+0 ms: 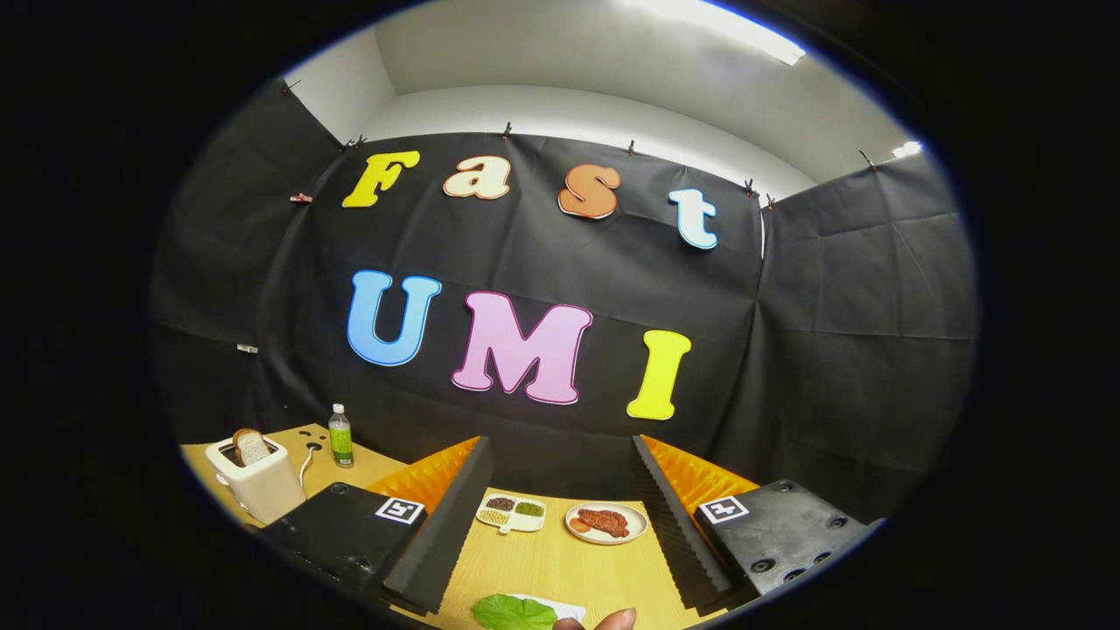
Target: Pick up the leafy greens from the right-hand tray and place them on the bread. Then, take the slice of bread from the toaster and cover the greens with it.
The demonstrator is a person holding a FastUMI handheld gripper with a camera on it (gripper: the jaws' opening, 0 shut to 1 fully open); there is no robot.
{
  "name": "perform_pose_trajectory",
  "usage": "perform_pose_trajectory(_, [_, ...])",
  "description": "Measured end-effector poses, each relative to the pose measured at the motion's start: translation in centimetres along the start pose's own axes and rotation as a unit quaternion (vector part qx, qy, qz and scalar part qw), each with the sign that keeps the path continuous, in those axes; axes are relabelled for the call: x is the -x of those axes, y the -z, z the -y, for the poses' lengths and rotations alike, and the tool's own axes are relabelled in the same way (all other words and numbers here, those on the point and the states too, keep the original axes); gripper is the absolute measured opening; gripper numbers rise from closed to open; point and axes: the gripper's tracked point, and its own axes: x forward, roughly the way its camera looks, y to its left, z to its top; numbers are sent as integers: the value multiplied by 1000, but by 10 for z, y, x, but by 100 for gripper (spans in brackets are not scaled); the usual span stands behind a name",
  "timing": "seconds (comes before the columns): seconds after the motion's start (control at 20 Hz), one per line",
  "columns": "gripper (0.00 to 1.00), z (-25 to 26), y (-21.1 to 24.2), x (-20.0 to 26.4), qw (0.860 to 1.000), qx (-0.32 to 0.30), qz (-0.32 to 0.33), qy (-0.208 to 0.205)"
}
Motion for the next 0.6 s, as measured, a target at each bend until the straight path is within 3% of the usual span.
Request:
perform_pose_trajectory(0.35, [98,10,24,0,999,24,-19,-11])
perform_pose_trajectory(0.6, [98,-7,58,0,996,20,-59,-56])
